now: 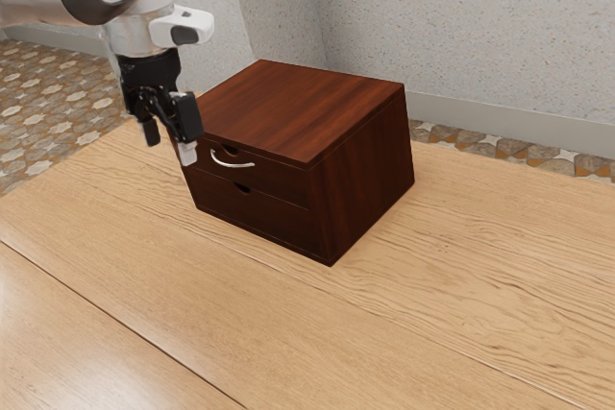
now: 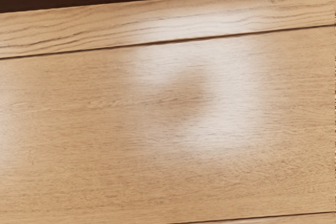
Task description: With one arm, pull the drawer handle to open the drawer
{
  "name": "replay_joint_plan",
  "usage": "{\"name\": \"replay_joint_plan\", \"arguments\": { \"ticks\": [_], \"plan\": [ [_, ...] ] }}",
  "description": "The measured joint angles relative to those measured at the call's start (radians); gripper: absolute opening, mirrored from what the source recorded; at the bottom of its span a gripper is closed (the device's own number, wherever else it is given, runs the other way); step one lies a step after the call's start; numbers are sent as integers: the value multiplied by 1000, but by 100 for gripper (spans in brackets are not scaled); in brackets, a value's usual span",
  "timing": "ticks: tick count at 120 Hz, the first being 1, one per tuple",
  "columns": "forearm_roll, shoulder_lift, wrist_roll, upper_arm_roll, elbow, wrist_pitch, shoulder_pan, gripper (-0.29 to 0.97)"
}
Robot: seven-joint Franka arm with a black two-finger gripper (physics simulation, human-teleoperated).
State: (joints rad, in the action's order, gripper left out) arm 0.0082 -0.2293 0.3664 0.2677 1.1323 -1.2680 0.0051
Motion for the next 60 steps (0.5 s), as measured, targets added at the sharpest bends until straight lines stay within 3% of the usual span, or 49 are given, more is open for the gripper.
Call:
{"name": "replay_joint_plan", "arguments": {
  "ticks": [15, 24, 41, 50, 60],
  "plan": [
    [-29, 1, 1, 2, 7, -46, 9, 68],
    [-20, 94, 45, -7, -49, -72, -26, 68],
    [-3, 98, 308, -9, -68, -148, -153, 68],
    [28, 26, 439, -5, -61, -172, -133, 68],
    [34, 18, 575, 2, -27, -190, -106, 68]
  ]
}}
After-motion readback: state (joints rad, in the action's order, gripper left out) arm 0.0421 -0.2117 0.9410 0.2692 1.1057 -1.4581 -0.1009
